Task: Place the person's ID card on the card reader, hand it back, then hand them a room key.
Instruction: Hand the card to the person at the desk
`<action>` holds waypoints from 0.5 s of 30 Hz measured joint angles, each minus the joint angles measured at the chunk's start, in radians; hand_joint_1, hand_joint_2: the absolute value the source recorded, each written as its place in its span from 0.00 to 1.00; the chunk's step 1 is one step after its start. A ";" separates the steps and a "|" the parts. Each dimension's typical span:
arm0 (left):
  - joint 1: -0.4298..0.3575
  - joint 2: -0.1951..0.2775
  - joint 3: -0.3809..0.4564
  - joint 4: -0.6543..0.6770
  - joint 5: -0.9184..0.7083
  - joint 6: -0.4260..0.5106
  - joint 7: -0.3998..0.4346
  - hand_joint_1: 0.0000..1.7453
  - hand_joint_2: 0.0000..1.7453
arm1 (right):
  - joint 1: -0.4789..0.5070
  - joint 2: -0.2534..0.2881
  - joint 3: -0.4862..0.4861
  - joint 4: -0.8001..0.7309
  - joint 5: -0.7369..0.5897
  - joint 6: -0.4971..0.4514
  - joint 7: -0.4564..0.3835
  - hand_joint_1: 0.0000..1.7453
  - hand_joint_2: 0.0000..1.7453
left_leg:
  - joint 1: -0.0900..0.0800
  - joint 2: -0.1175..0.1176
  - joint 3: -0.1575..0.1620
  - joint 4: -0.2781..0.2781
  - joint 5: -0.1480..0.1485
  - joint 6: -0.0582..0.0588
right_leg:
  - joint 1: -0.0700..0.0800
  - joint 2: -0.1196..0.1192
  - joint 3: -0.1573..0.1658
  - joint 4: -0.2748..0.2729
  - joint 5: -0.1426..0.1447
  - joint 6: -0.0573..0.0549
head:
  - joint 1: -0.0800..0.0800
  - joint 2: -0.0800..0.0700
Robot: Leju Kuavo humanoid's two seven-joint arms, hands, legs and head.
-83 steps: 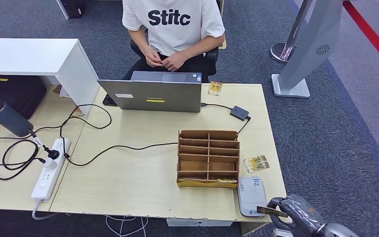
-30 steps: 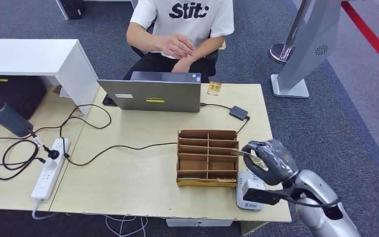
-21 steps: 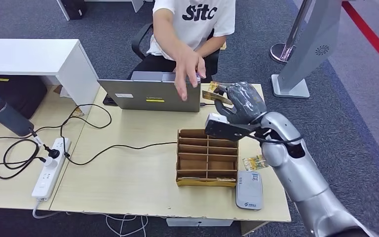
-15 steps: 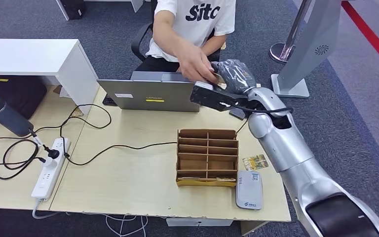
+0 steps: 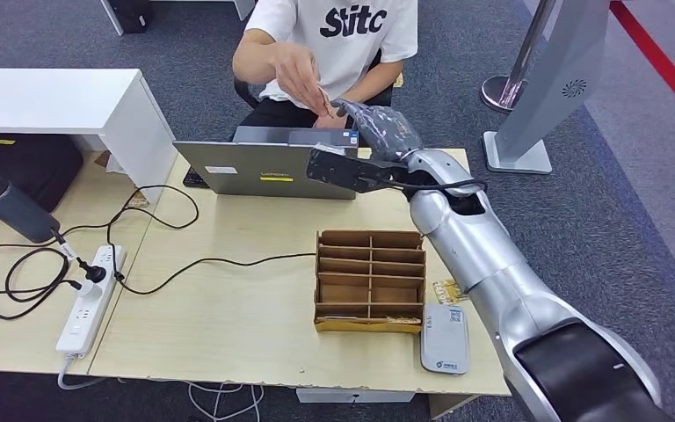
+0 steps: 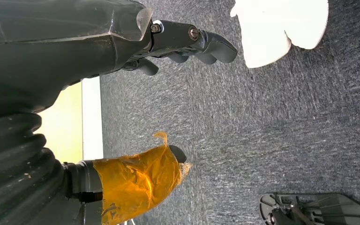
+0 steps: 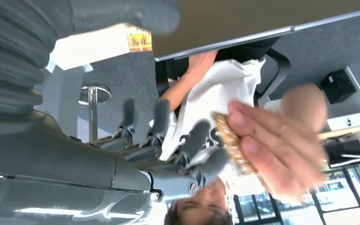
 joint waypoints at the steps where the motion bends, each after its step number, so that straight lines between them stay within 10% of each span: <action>1: 0.001 0.000 0.000 0.000 0.004 0.001 0.000 0.00 1.00 | 0.006 0.000 0.001 -0.012 0.011 -0.010 -0.001 0.00 1.00 | 0.000 0.000 0.000 0.000 0.000 0.000 | 0.000 0.000 0.000 0.000 0.000 0.000 | 0.000 0.000; 15: 0.063 0.002 0.000 0.002 0.113 0.037 -0.030 0.00 1.00 | 0.344 -0.136 0.089 -0.684 0.079 -0.097 -0.085 0.00 1.00 | 0.000 0.000 0.000 0.000 -0.003 0.000 | 0.000 -0.001 0.000 -0.002 -0.002 0.001 | 0.000 0.000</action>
